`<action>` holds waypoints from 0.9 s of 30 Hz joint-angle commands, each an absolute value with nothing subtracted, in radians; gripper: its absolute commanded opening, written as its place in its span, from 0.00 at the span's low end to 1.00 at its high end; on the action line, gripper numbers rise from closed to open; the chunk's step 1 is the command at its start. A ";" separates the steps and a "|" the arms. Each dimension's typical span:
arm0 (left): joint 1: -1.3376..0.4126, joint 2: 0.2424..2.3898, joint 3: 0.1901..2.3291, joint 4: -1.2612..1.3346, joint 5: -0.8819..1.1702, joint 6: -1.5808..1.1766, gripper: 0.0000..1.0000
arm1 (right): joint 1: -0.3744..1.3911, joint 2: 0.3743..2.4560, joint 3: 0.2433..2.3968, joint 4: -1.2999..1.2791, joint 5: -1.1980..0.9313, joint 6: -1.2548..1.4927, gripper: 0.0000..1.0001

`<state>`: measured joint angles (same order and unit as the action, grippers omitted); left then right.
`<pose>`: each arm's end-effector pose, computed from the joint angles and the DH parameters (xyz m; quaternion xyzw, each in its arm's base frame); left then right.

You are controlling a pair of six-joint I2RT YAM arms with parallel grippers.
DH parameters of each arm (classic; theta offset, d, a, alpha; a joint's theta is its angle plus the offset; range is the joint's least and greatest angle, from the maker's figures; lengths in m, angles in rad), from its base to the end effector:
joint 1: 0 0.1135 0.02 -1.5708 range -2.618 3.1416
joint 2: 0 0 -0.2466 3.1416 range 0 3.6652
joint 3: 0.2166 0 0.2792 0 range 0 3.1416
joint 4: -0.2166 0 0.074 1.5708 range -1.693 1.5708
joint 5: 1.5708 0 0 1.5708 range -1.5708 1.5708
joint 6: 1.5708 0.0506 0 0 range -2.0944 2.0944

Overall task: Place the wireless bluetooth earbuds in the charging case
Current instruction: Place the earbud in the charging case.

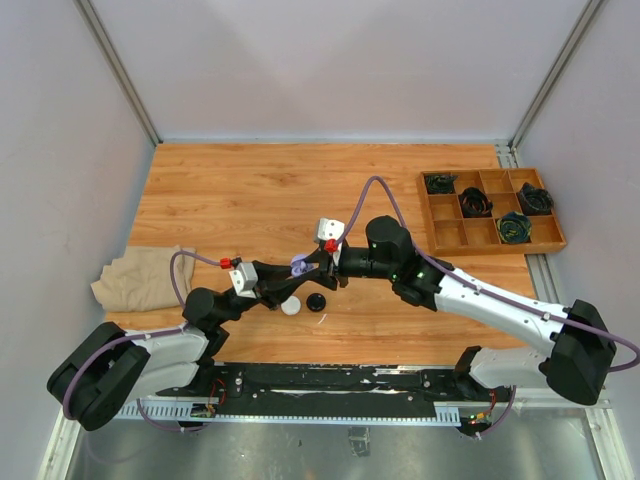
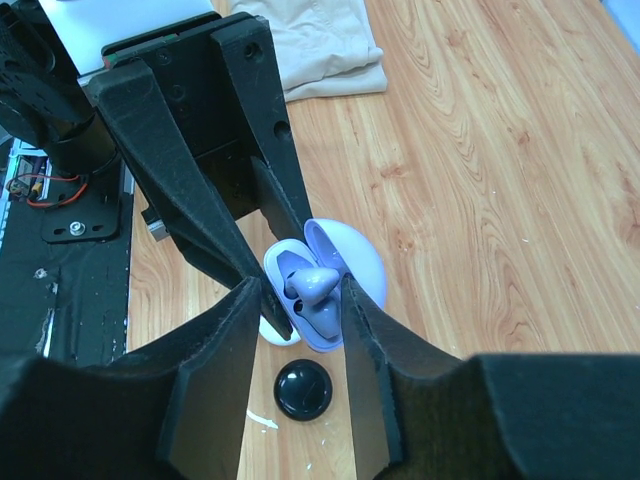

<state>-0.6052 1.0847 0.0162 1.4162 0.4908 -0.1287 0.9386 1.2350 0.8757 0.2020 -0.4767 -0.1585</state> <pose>0.1511 -0.1335 0.1618 0.3247 0.4943 -0.4151 0.6913 0.1778 0.2820 0.2880 -0.5162 0.5506 0.4060 0.5153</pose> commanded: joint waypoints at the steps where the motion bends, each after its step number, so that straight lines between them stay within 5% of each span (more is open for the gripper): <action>1: -0.603 1.088 0.011 1.474 0.499 -0.124 0.00 | 0.947 1.207 0.868 0.192 -0.452 -0.179 0.40; 27: -0.603 1.156 0.041 1.492 0.606 -0.144 0.00 | 0.944 1.260 0.971 0.050 -0.642 -0.234 0.40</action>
<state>-0.6052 1.1439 0.0170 1.4380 0.5758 -0.1398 0.9386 1.2484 0.9291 0.0937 -0.6064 -0.2062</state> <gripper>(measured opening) 0.298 0.399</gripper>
